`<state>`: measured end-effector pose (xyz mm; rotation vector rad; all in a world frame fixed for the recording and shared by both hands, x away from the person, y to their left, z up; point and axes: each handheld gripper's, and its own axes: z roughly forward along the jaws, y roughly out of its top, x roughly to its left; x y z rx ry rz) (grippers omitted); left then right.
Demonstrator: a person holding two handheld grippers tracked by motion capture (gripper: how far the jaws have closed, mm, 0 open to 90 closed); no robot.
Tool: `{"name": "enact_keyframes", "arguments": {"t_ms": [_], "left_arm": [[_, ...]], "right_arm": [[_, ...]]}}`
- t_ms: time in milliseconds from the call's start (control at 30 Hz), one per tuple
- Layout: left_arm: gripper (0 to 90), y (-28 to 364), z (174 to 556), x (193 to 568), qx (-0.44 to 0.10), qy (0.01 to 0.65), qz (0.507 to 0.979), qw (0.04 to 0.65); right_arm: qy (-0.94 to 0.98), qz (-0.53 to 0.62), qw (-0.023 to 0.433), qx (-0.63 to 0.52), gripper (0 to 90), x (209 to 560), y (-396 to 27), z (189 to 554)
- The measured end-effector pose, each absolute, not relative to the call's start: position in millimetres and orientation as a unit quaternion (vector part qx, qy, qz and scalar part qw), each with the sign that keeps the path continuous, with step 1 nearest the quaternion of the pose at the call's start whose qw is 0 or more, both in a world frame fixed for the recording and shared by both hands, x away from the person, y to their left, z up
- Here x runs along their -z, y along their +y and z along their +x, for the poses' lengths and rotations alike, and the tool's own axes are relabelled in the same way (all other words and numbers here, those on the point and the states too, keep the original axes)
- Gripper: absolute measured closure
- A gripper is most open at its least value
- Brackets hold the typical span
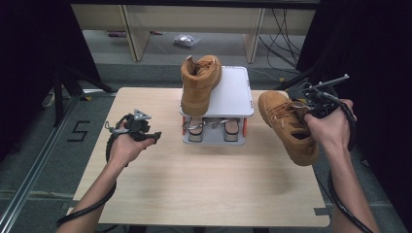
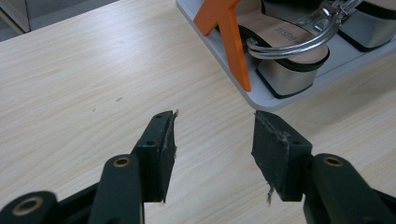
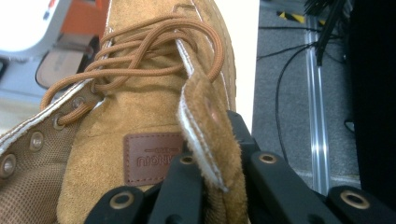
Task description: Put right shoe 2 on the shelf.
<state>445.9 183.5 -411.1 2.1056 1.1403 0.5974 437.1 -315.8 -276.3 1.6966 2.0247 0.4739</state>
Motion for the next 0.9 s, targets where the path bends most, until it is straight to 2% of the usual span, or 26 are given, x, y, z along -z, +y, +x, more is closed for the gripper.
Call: {"name": "enact_keyframes", "arguments": {"t_ms": [100, 233, 567, 900], "left_arm": [[48.6, 182.4, 443.7, 412.1, -0.228, 0.439, 0.803, 0.333], [48.6, 184.9, 444.1, 413.9, -0.226, 0.437, 0.805, 0.332], [48.6, 186.6, 443.6, 410.3, -0.232, 0.435, 0.806, 0.329], [48.6, 187.0, 443.0, 410.6, -0.232, 0.434, 0.806, 0.329]], "right_arm": [[0.713, 0.643, 0.220, -0.174, 86.5, 269.7, -309.2, 438.8], [0.724, 0.624, 0.235, -0.177, 86.6, 262.4, -308.4, 444.7], [0.708, 0.637, 0.220, -0.211, 86.5, 237.0, -293.5, 455.4], [0.706, 0.620, 0.252, -0.230, 86.5, 212.9, -275.8, 470.3]]}}
